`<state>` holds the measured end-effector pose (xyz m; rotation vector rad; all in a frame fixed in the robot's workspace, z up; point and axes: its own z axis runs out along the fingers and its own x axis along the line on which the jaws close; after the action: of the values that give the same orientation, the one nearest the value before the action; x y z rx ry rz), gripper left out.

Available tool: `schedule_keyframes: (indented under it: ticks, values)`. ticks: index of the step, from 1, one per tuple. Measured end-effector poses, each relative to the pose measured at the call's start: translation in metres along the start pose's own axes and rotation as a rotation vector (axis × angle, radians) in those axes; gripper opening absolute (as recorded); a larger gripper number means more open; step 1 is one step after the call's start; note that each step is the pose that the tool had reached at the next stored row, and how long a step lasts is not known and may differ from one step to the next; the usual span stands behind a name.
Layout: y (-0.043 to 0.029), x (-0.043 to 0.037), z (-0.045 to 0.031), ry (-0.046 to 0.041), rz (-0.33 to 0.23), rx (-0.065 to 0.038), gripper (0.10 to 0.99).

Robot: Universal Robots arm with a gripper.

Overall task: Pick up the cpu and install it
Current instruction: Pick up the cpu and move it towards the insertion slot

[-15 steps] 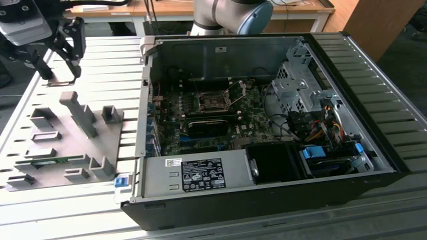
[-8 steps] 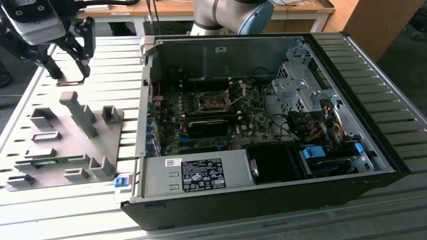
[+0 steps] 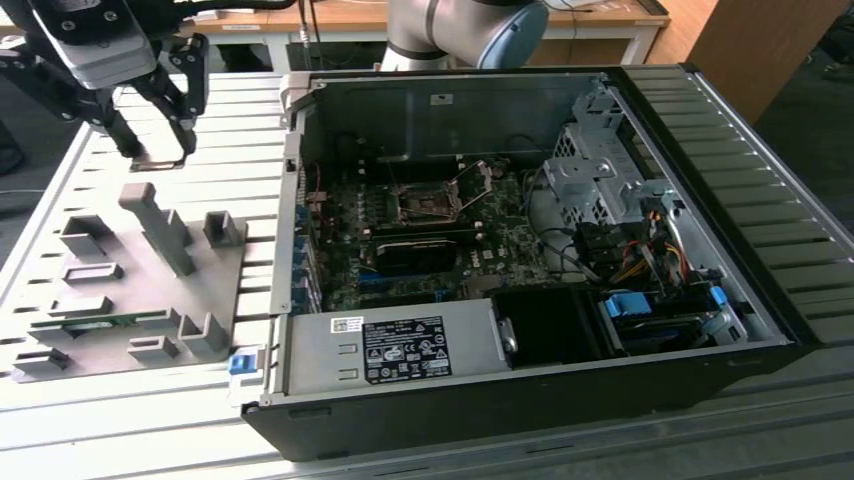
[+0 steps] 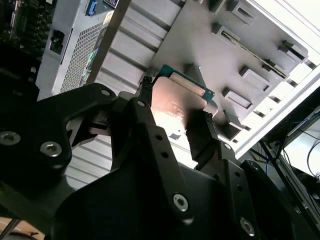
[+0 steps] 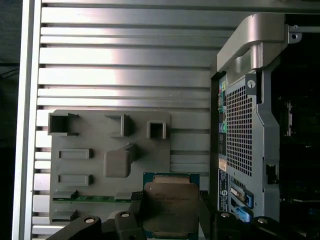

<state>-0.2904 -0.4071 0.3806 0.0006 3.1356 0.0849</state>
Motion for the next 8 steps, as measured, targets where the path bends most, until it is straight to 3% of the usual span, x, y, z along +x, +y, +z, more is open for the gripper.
schedule_keyframes:
  ticks: [8]
  values:
    - [0.0,-0.0114,0.0,0.0,0.0,0.0,0.525]
